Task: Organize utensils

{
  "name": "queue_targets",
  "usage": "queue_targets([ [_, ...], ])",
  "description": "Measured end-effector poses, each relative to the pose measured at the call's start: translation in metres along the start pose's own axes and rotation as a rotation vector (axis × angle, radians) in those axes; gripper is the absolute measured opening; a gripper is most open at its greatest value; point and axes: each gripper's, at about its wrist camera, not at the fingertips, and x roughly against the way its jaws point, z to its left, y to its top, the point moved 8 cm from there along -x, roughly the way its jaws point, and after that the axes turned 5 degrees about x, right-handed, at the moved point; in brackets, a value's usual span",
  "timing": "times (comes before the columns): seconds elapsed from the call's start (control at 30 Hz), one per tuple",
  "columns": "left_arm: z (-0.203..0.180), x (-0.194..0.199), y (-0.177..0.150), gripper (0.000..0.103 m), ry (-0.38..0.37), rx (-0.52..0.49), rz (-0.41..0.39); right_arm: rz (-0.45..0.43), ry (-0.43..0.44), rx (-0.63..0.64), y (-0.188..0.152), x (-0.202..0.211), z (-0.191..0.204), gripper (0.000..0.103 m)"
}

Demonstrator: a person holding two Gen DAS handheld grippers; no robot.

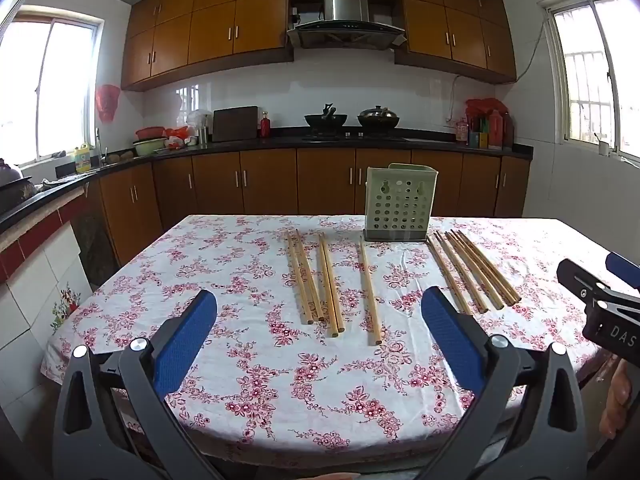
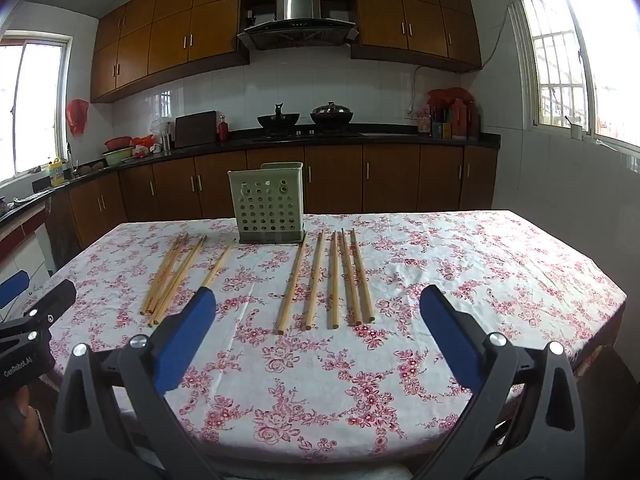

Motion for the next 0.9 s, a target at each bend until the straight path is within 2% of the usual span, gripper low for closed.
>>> queue_targets([
  [0.9, 0.0001, 0.0000, 0.0000, 0.101, -0.004, 0.007, 0.002, 0.001, 0.001, -0.001, -0.0002, 0.0004, -0.0005, 0.099],
])
